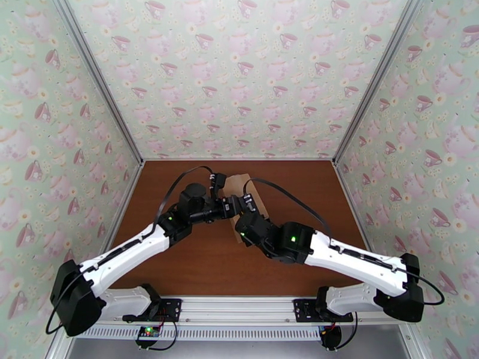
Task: Unpack the express box
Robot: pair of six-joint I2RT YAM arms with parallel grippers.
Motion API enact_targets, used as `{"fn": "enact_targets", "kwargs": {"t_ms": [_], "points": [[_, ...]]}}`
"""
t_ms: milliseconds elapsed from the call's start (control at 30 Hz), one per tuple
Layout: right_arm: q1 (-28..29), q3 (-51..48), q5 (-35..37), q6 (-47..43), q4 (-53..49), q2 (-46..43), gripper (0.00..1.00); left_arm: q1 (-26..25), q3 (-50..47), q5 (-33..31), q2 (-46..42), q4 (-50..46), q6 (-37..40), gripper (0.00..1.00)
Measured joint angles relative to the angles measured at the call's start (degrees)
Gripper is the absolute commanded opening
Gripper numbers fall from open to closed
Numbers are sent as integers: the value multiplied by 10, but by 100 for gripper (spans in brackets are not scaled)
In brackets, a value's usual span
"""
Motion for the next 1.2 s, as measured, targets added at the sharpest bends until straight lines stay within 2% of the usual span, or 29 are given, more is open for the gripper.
{"fn": "enact_targets", "kwargs": {"t_ms": [133, 233, 400, 533, 667, 767, 867, 900, 1000, 1133, 1200], "points": [[0, 0, -6, -1, 0, 4, 0, 0, 4, 2, 6, -1, -1, 35], [0, 0, -5, -4, 7, 4, 0, 0, 12, 2, 9, 0, -5, 26], [0, 0, -5, -3, 11, 4, 0, 0, 14, 10, 9, 7, -23, 19], [0, 0, 0, -3, 11, 5, 0, 0, 14, 12, 8, 14, -30, 0], [0, 0, 1, -3, 12, 5, 1, 1, 14, 12, 7, 16, -33, 0], [0, 0, 1, -3, 13, 6, 9, 1, 12, 12, 5, 17, -37, 0], [0, 0, 1, -3, 20, 6, 23, 2, 10, 8, 0, 17, -42, 0], [-1, 0, 1, -2, 23, 6, 31, 3, 10, 8, -3, 17, -45, 0], [-2, -1, 0, -2, 38, 6, 47, 6, 9, 3, -8, 20, -49, 0], [-9, -9, -6, -2, 59, 0, 72, 7, 0, -7, -18, 23, -47, 0], [-13, -14, -11, 0, 67, -7, 73, 7, -6, -13, -21, 22, -47, 0]]}}
